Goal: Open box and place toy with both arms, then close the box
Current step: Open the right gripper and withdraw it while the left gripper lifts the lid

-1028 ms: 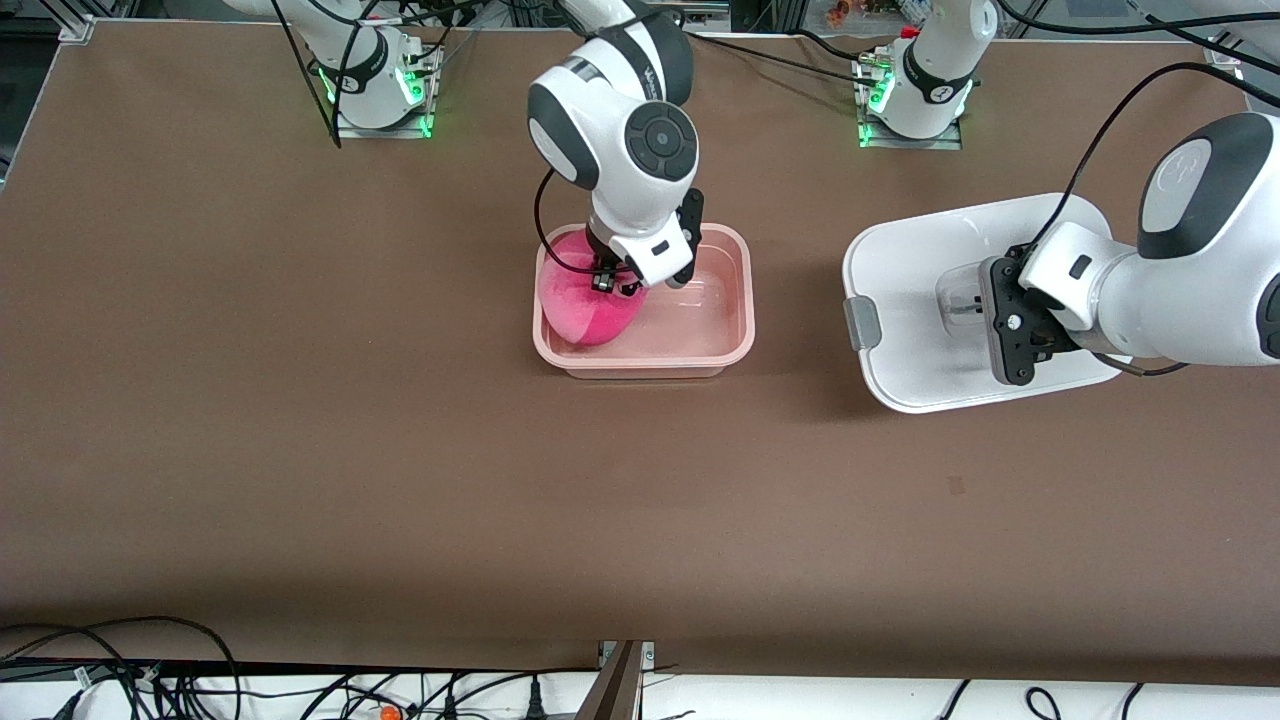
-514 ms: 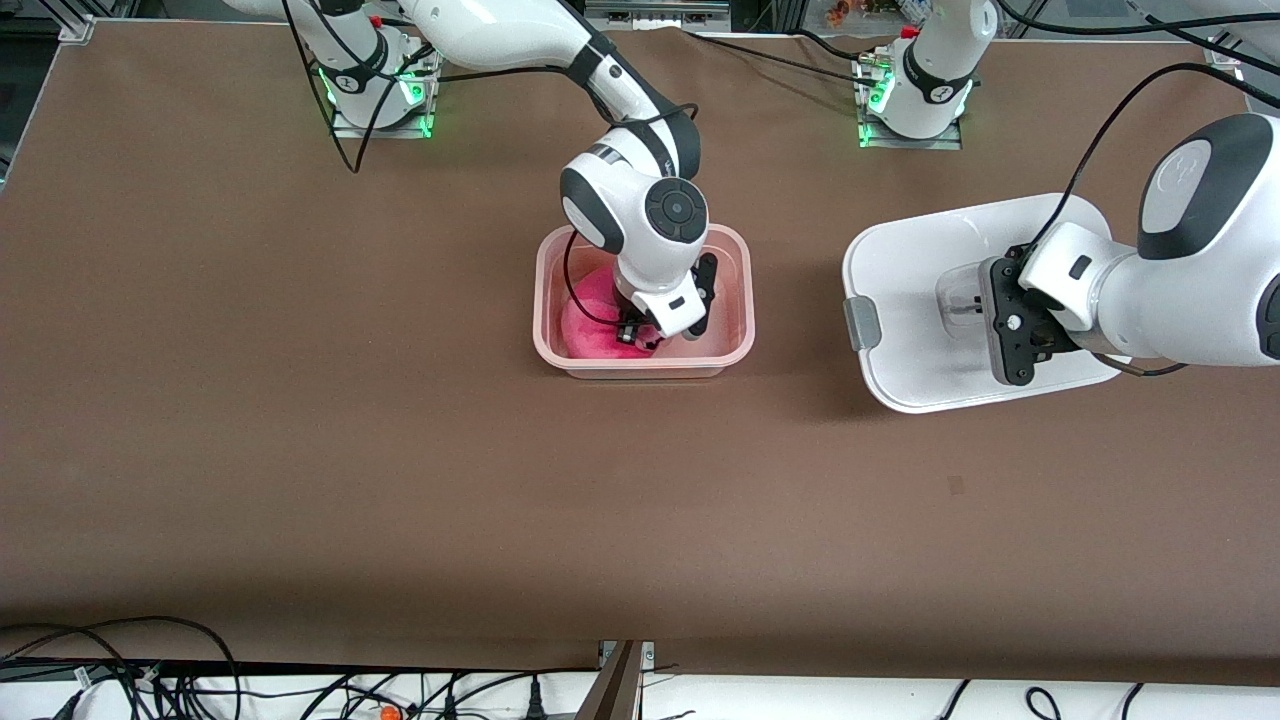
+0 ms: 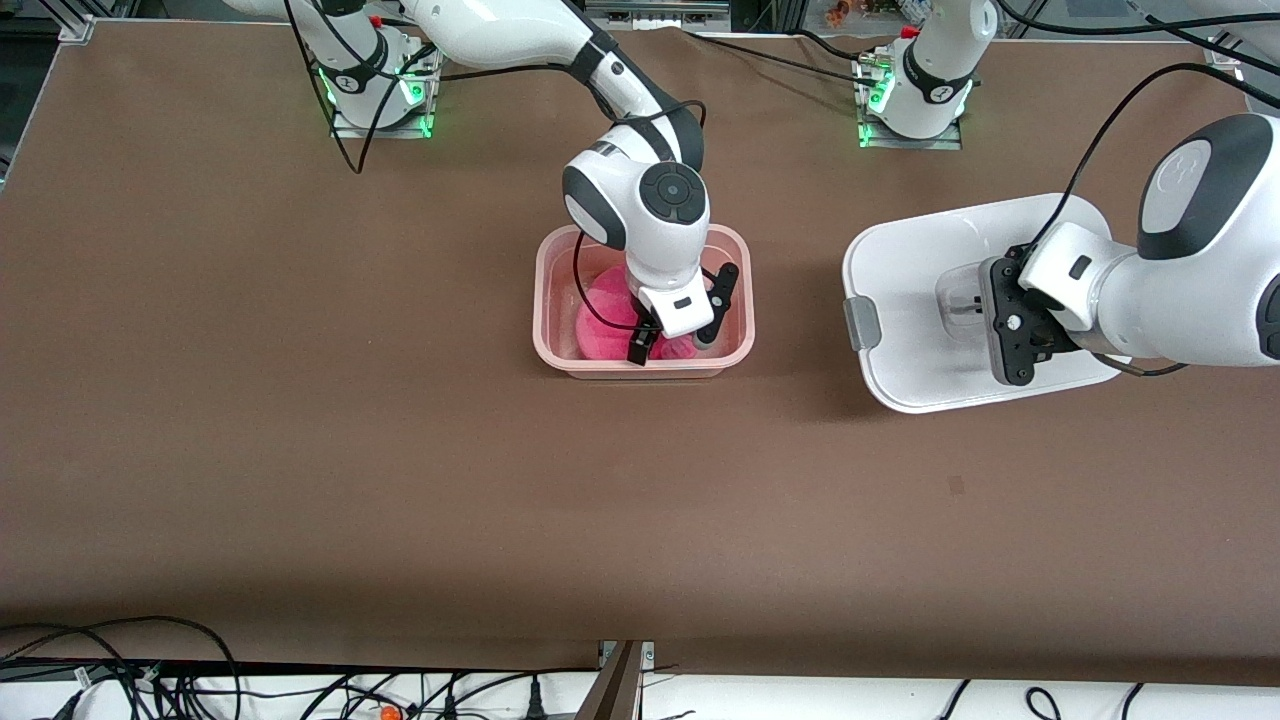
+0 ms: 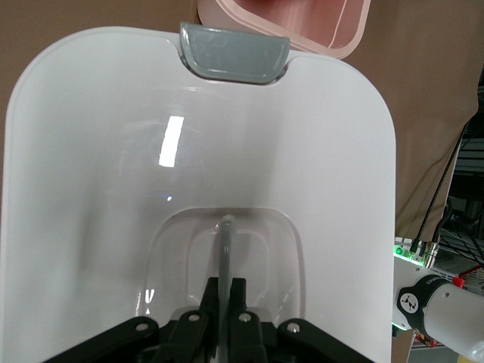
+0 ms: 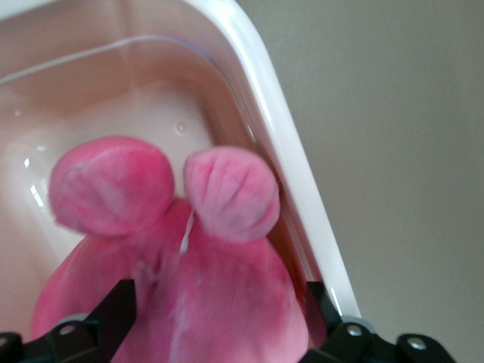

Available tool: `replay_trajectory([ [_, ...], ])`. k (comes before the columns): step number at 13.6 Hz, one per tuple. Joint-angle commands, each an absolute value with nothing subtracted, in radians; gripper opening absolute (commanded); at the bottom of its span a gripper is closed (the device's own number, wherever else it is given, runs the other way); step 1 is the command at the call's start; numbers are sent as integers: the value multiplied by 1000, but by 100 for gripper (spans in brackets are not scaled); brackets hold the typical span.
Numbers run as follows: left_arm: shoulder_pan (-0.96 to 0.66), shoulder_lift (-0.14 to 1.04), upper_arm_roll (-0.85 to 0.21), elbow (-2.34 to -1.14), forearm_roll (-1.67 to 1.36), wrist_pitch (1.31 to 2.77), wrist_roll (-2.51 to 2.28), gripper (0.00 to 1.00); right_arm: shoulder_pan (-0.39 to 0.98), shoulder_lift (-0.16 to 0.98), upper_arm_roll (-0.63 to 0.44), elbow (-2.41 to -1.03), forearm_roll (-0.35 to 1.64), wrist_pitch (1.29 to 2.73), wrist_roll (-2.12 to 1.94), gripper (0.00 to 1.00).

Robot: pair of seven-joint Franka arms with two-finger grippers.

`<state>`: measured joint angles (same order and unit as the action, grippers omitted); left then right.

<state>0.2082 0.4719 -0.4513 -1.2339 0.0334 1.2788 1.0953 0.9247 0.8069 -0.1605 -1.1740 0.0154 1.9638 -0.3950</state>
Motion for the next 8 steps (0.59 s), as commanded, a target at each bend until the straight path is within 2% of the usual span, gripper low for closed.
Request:
replay_trajectory([
  [1,207,477,-457,-1201,-4,1270,1104,0,911,659,-245,-1164,32,1801,-387,100],
  [5,186,479,-503,-1170,-14,1281,1094,0,757,540,-339,-1164,115,1759,-387,100],
  [6,158,479,-511,-1170,-15,1313,1092,0,721,537,-350,-1164,115,1755,-390,100],
  [8,39,492,-509,-1173,-17,1365,1089,0,675,447,-386,-1205,115,1683,-381,100],
])
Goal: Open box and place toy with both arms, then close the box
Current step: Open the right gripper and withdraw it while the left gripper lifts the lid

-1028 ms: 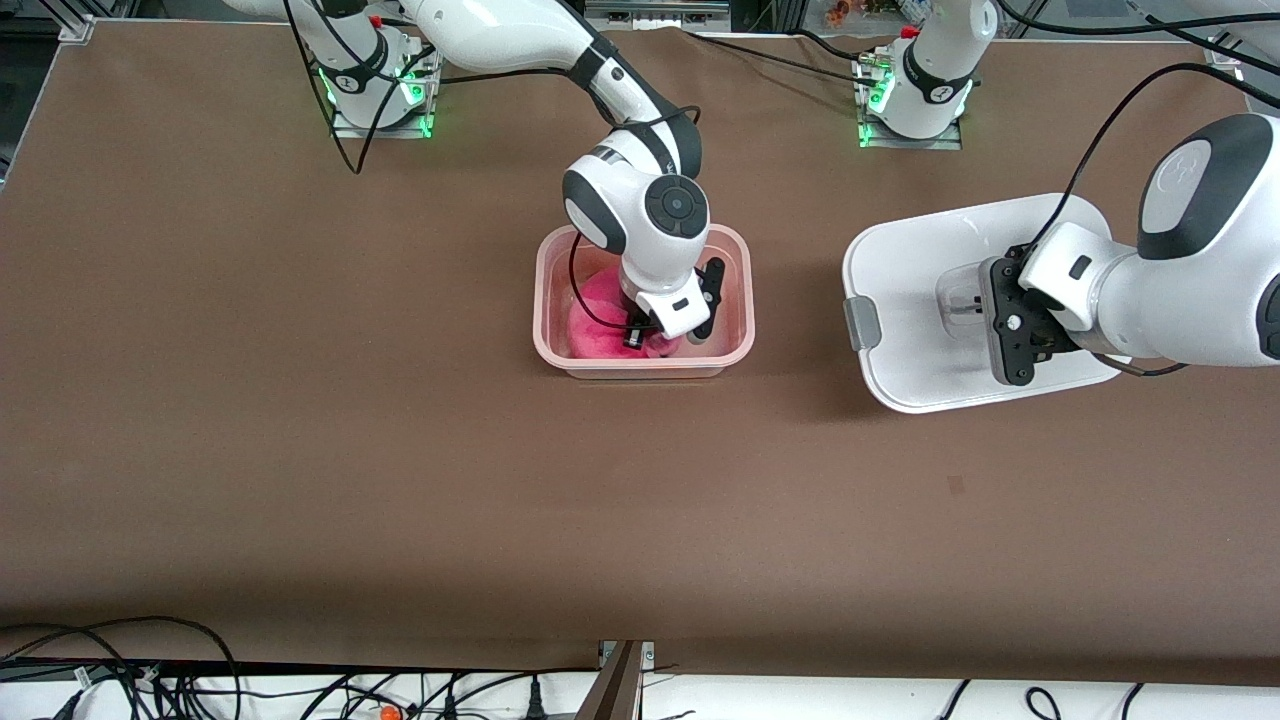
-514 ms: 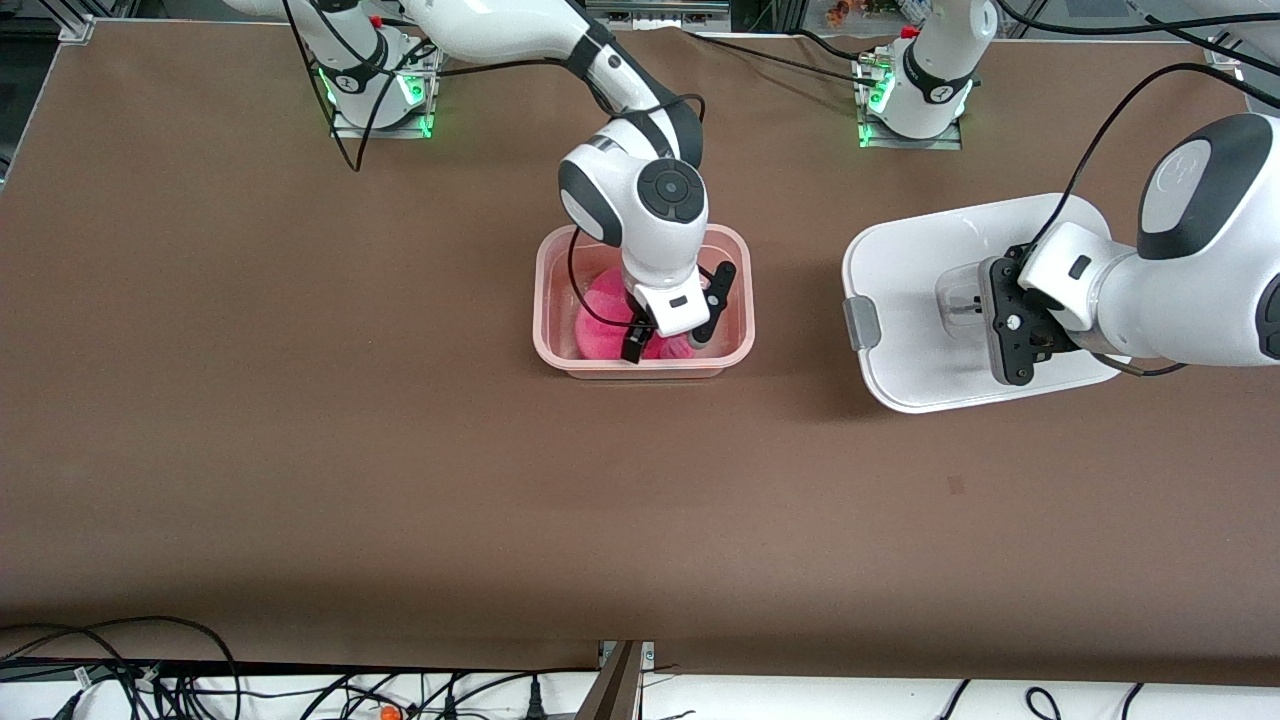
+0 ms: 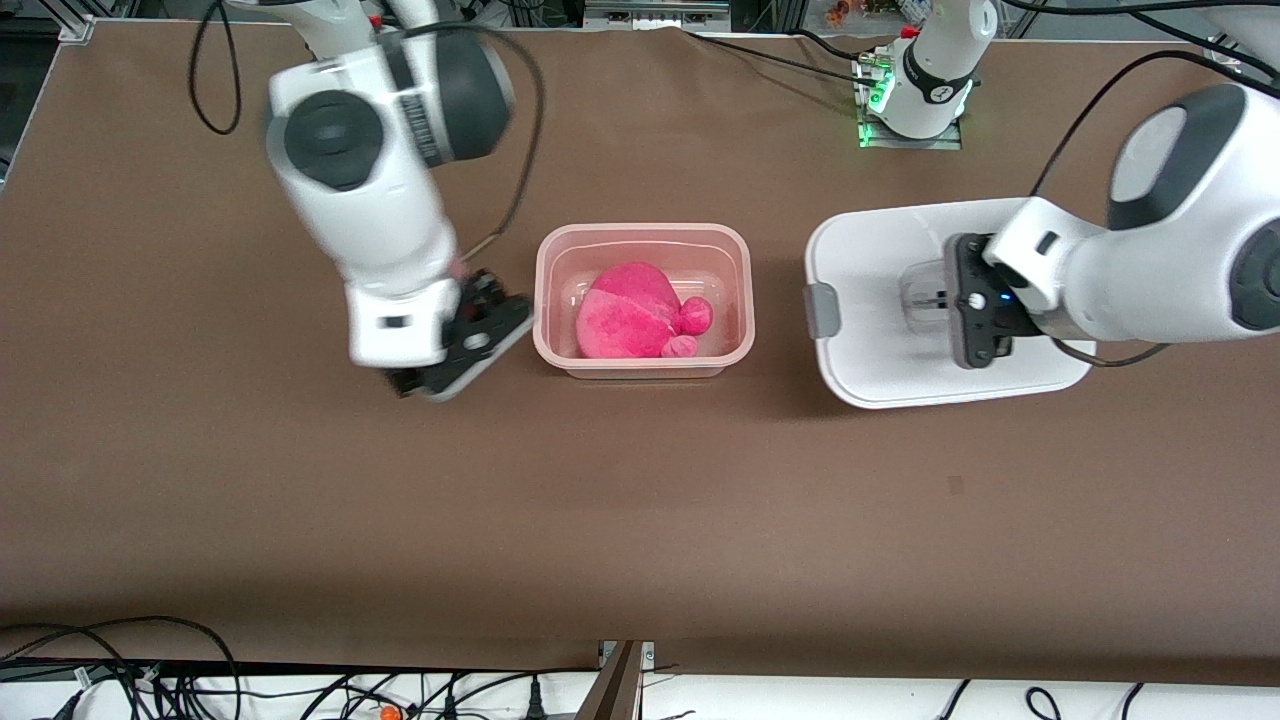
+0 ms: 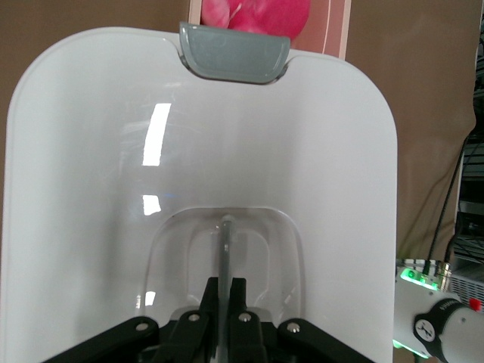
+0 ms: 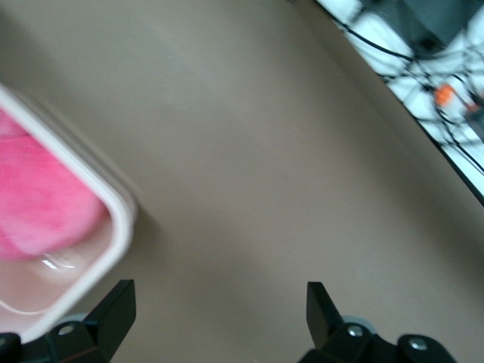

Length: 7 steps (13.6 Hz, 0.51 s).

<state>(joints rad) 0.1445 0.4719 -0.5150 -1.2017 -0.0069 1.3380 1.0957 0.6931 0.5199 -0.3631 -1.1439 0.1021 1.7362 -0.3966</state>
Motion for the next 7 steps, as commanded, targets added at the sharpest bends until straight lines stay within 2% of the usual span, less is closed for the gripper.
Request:
replay_trajectory([
  [1,-9,509,-511,-1180,-18,1370,1059,0,663,399,-399,-1248,115,1654,-380,100],
  [5,-187,655,-509,-1170,-25,1562,924,0,534,250,-387,-1388,121,1635,-264,100],
  [7,-230,680,-509,-1177,-40,1675,841,0,456,184,-338,-1446,111,1635,-212,100],
])
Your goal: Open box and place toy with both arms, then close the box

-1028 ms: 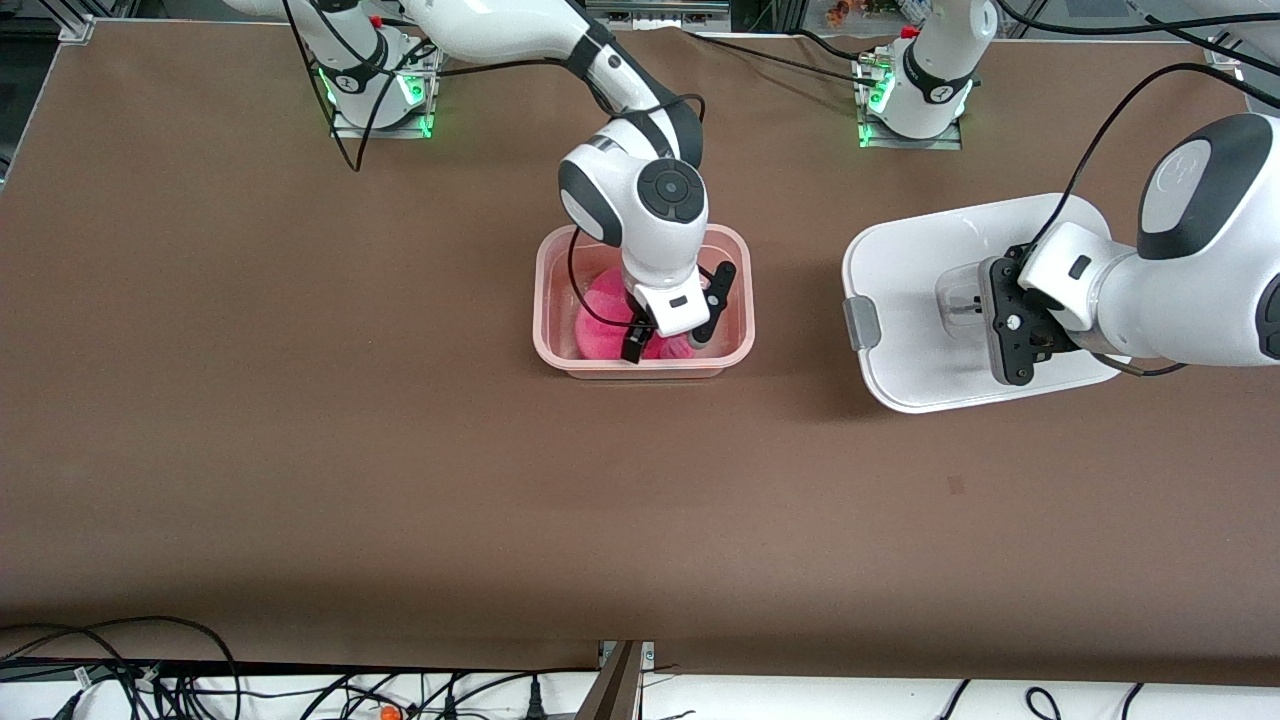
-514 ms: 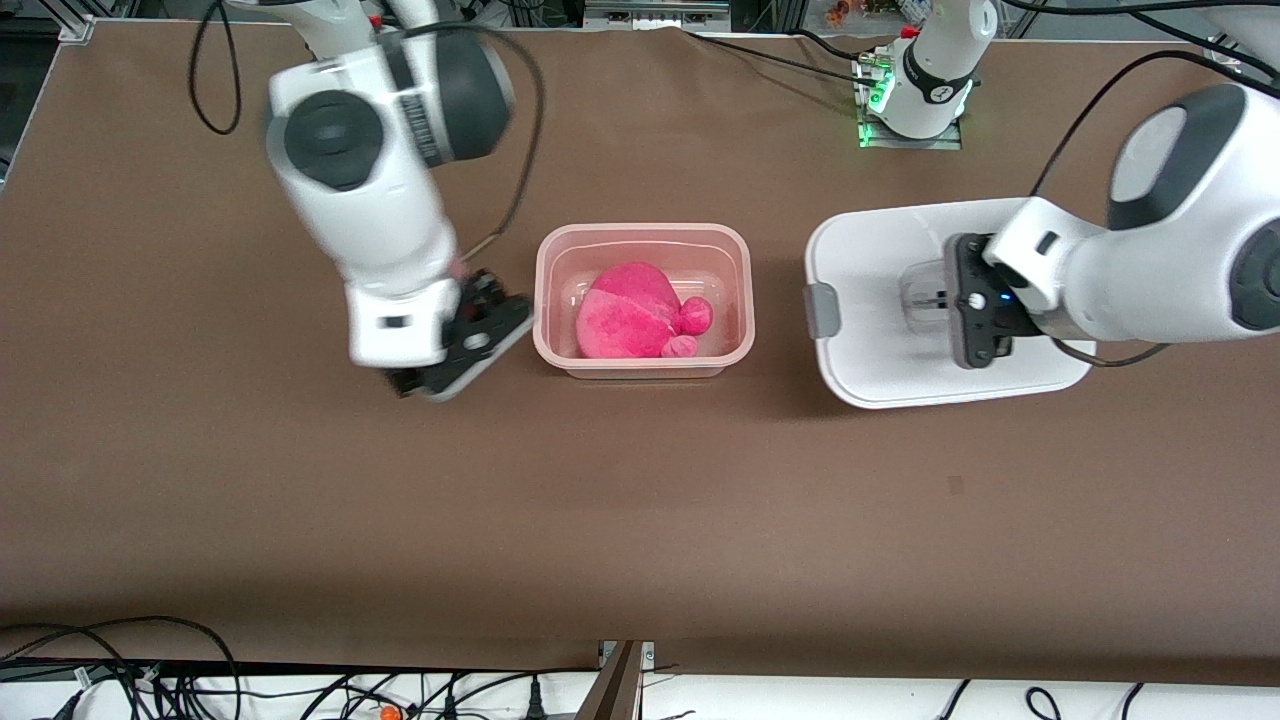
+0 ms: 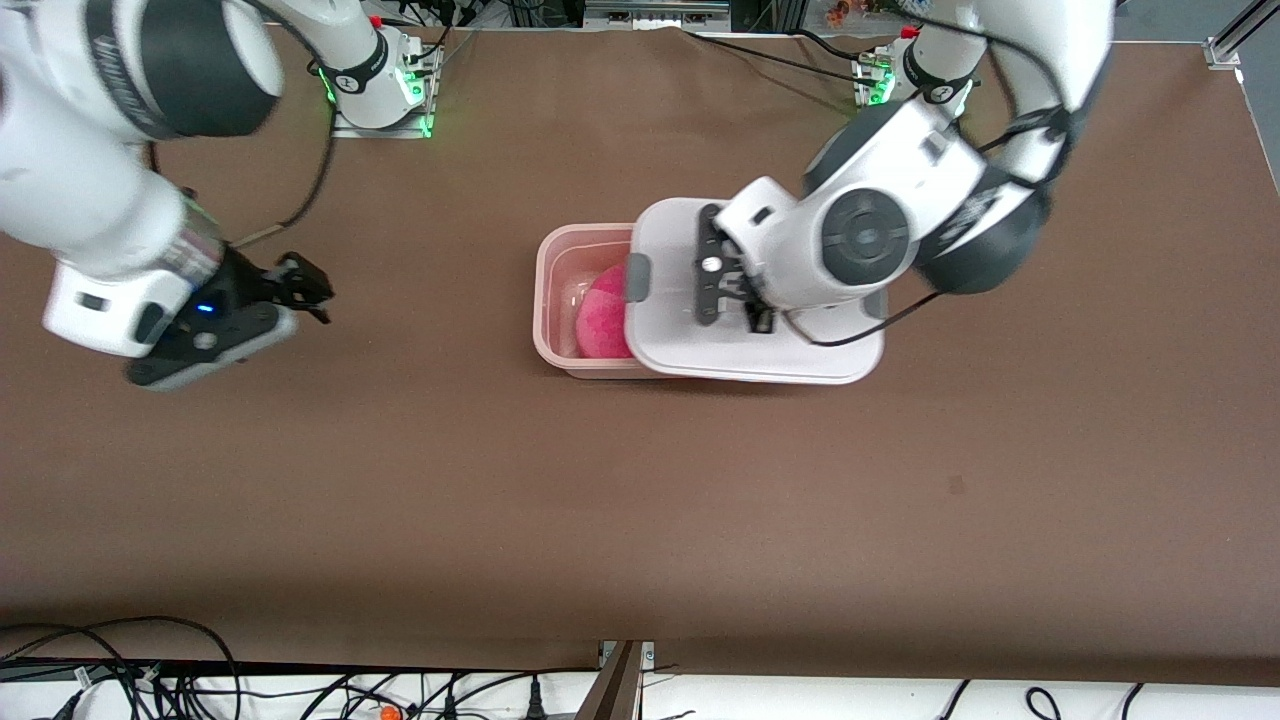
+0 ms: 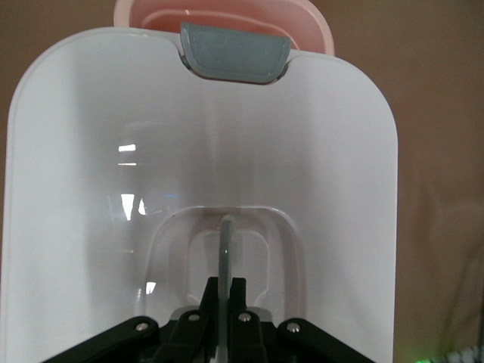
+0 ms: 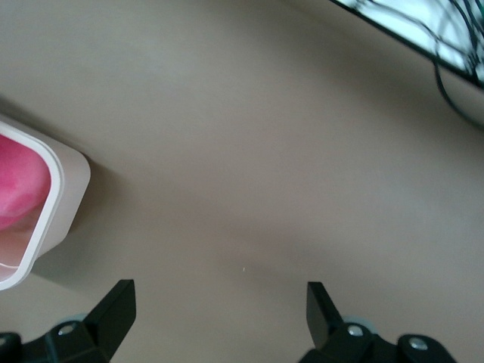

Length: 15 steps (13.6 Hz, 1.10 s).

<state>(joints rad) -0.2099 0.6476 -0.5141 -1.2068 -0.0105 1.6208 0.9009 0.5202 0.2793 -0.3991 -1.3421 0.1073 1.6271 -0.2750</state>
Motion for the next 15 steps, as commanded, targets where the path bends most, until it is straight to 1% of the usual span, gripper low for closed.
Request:
replay_trajectory([
  [1,-236,692,-509,-1174,-52,1687,786,0,401,145,-303,-1477,101,1635,-201,100],
  [3,-306,701,-503,-1186,-40,1732,759,0,266,56,-189,-1544,40,1634,-180,100],
  [5,-374,703,-480,-1193,-22,1784,758,0,190,-7,-126,-1603,31,1620,-112,100],
  [6,-394,703,-463,-1193,6,1784,759,0,189,-24,-118,-1624,31,1620,-71,100],
  [8,-397,709,-460,-1203,32,1789,758,0,199,-17,-110,-1626,26,1621,-37,100],
  [11,-423,726,-459,-1244,70,1851,758,0,206,-14,-110,-1628,26,1620,-37,100],
  [15,-439,749,-459,-1244,91,1861,753,0,206,-14,-114,-1618,18,1617,-43,100],
])
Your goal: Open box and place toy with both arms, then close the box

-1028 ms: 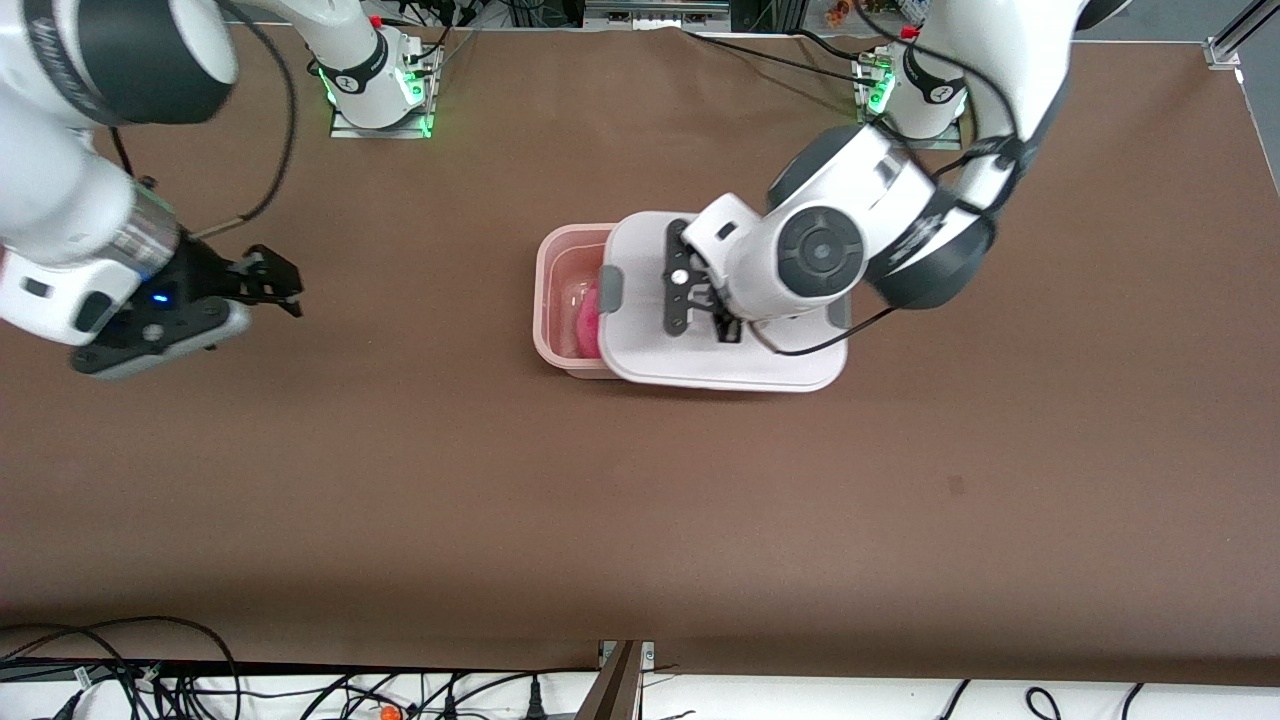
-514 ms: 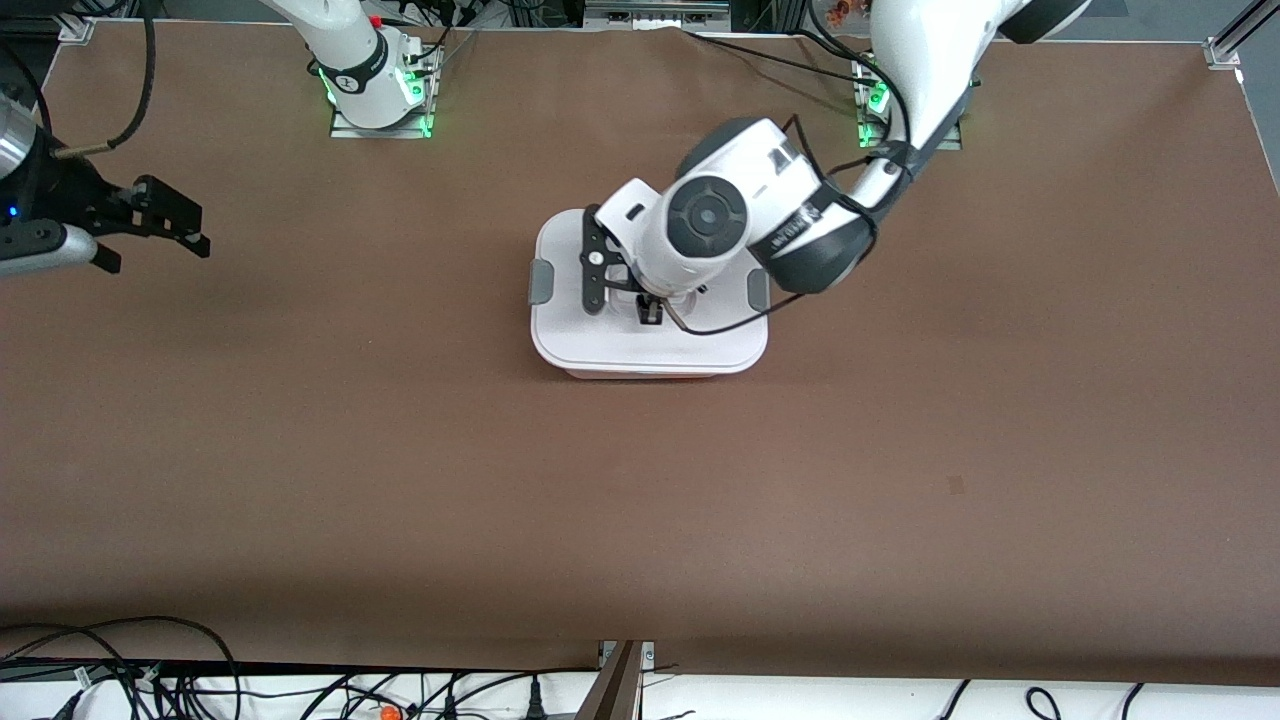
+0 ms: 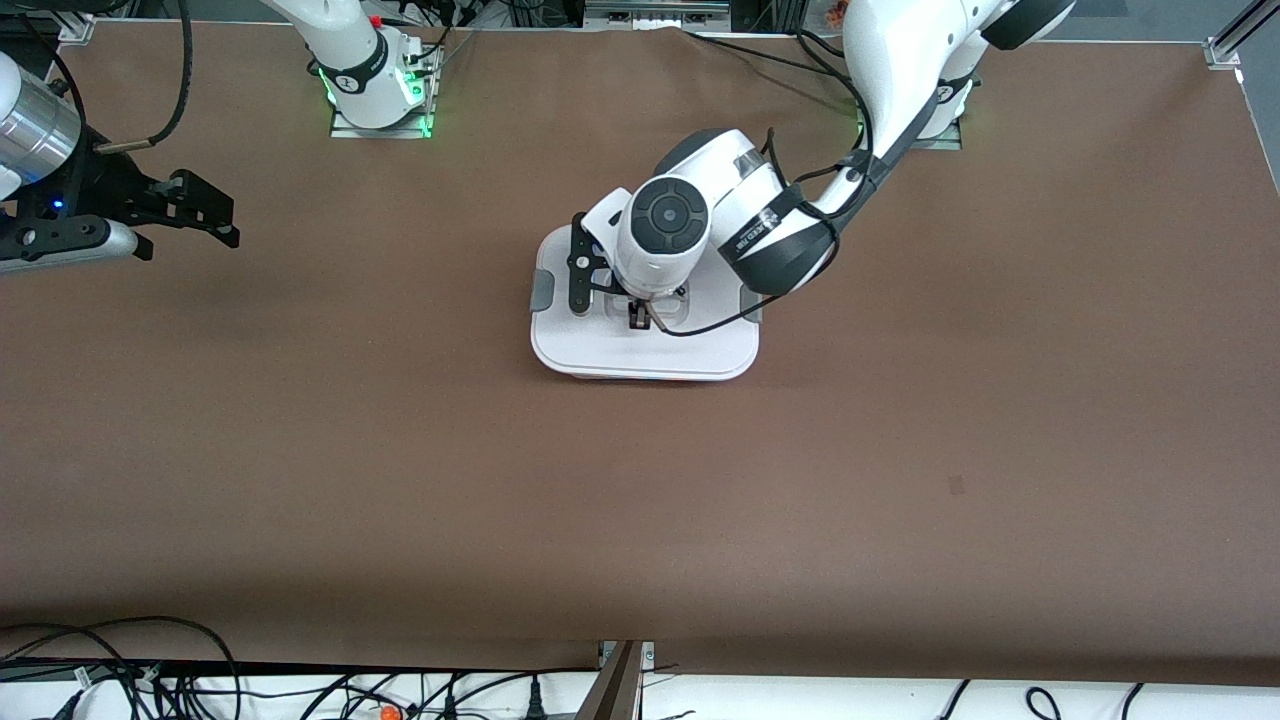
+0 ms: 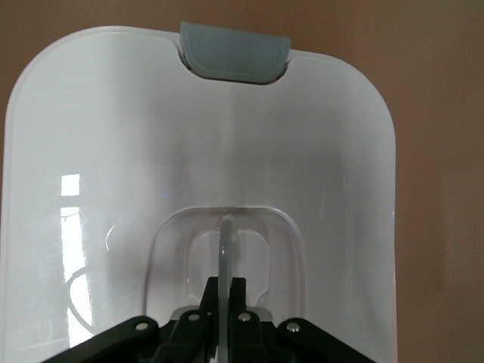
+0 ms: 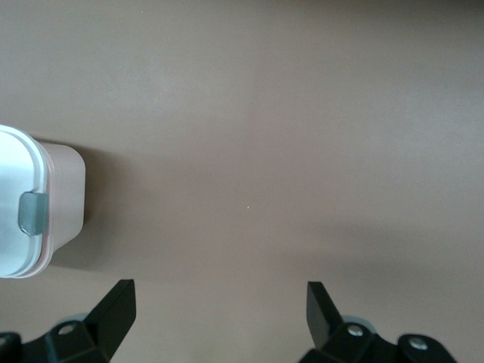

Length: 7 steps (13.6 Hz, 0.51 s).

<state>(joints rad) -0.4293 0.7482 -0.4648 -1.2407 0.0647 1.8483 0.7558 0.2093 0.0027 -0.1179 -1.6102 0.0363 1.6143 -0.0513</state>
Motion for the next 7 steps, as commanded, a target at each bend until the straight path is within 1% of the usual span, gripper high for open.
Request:
replay_trajectory([
  [1,-437,752,-459,-1247,92,1861,753,0,206,-11,-112,-1612,6,1603,-48,100],
  [3,-437,747,-459,-1273,92,1859,739,0,204,15,-115,-1577,-6,1597,-58,100],
  [7,-439,742,-462,-1288,92,1850,729,0,201,20,-117,-1566,-6,1592,-55,100],
])
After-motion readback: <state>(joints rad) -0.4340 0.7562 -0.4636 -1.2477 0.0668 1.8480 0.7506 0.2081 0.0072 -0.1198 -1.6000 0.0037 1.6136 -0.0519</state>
